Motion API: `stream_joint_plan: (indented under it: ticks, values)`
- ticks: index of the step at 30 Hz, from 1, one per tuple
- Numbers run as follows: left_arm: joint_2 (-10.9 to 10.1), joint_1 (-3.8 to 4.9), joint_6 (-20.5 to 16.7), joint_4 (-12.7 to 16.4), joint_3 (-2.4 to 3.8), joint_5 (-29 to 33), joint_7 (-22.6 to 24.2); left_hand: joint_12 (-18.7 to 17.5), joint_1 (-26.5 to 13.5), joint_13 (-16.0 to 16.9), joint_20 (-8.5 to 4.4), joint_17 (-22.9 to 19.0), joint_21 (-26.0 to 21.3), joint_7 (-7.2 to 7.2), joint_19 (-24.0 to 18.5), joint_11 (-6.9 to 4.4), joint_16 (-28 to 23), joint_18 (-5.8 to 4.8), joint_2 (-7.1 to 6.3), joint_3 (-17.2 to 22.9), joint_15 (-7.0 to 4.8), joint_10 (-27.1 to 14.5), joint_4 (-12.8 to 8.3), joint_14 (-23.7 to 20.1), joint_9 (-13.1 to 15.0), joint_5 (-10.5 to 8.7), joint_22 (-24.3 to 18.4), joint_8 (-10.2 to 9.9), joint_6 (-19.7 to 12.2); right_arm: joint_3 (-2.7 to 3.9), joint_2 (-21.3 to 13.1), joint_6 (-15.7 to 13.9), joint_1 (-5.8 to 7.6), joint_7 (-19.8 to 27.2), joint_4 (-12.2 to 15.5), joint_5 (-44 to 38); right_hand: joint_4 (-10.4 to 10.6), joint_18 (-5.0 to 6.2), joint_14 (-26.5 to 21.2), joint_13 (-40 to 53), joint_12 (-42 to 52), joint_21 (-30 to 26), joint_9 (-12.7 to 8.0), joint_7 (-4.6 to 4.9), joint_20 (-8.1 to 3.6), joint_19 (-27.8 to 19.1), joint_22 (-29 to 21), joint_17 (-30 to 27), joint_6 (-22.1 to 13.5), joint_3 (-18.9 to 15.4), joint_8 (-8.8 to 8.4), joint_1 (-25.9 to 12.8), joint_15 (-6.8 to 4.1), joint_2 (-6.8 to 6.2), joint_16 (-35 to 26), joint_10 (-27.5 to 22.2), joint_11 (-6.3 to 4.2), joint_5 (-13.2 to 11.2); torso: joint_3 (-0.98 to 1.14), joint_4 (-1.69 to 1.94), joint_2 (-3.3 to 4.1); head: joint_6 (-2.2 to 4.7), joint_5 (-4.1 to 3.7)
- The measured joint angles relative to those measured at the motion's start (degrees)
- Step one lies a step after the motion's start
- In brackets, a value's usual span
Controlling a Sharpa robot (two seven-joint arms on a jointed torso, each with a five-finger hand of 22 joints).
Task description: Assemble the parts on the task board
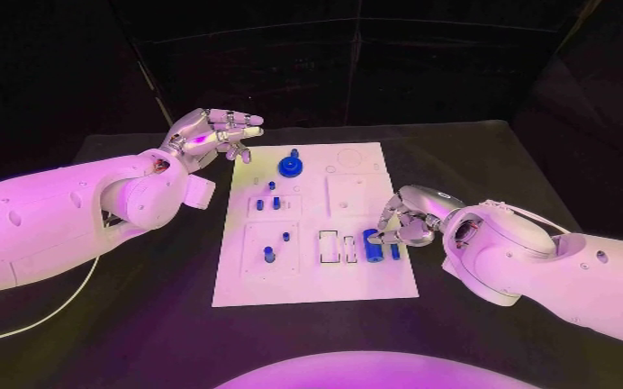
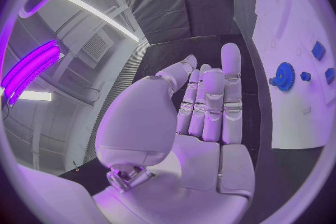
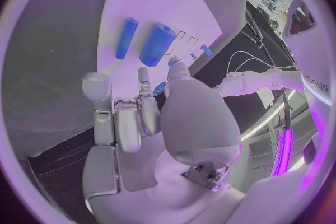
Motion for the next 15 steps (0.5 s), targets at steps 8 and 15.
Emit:
stream_joint_plan:
  ticks: [8, 15]
  values:
    - [-0.1, 0.00, 0.0, 0.0, 0.00, 0.0, 0.0, 0.0, 0.0, 0.0, 0.00, 0.0, 0.0, 0.00, 0.0, 0.00, 0.0, 0.00, 0.00, 0.0, 0.00, 0.0, 0.0, 0.0, 0.0, 0.00, 0.0, 0.0, 0.0, -0.01, 0.7, 1.2, -0.87, -0.9, -0.5, -1.0, 0.5, 0.00, 0.0, 0.0, 0.0, 0.0, 0.2, 0.00, 0.00, 0.0, -0.1, 0.0, 0.0, -0.5, 0.24, 0.0, 0.00, 0.00, 0.0, 0.0, 0.00, 0.0, 0.03, 0.00, 0.01, -0.39, -0.17]
    - [-0.2, 0.00, 0.0, 0.1, 0.00, 0.0, 0.0, 0.0, 0.0, 0.0, 0.00, -0.2, 0.0, 0.00, 0.0, 0.00, 0.0, 0.00, 0.00, 0.0, 0.00, 0.0, 0.0, 0.0, 0.0, 0.00, 0.0, 0.0, 0.0, -0.01, 1.1, 2.4, -1.11, -1.6, -0.9, -1.7, 1.4, 0.00, 0.0, 0.0, 0.0, 0.0, 0.4, 0.00, 0.00, 0.0, -0.2, 0.0, 0.0, -0.9, 0.63, -0.2, 0.00, -0.23, 0.0, 0.0, 0.00, 0.0, 0.04, 0.01, 0.01, -0.52, -0.04]
